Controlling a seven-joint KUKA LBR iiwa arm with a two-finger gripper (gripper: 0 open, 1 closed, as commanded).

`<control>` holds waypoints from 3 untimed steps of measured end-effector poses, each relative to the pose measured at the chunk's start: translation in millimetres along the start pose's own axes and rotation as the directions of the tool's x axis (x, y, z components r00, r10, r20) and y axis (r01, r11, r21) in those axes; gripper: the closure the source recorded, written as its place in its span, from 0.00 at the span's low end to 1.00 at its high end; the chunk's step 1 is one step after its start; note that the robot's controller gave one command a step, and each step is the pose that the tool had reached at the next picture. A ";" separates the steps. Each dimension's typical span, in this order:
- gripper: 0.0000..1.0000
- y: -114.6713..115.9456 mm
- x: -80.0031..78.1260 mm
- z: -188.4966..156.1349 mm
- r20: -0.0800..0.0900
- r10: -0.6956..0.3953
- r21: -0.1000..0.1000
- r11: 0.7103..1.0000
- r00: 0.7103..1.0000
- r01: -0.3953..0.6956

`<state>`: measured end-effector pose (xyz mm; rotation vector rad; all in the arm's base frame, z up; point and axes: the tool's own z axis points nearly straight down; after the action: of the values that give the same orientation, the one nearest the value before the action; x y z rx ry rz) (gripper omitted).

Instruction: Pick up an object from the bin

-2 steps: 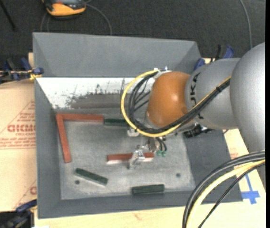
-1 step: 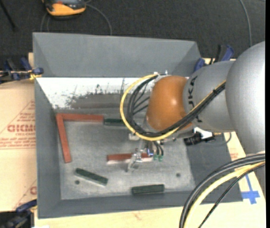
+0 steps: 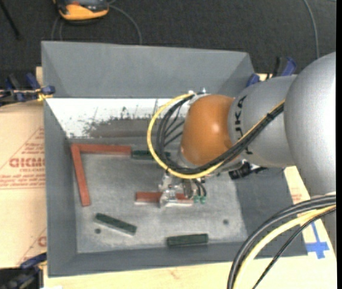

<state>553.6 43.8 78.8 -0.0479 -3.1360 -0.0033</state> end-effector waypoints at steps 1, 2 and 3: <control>1.00 0.0 0.0 0.0 0.000 0.000 0.000 1.000 1.000 0.000; 1.00 0.1 0.6 -1.6 -0.001 0.000 0.000 1.000 1.000 0.000; 1.00 -0.2 2.4 -7.5 -0.001 0.000 0.001 1.000 1.000 0.000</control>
Offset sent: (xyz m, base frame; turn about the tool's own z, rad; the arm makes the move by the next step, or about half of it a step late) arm -0.0001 -0.0001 0.0127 0.0000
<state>551.2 43.7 86.3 -0.0482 -3.1348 -0.0024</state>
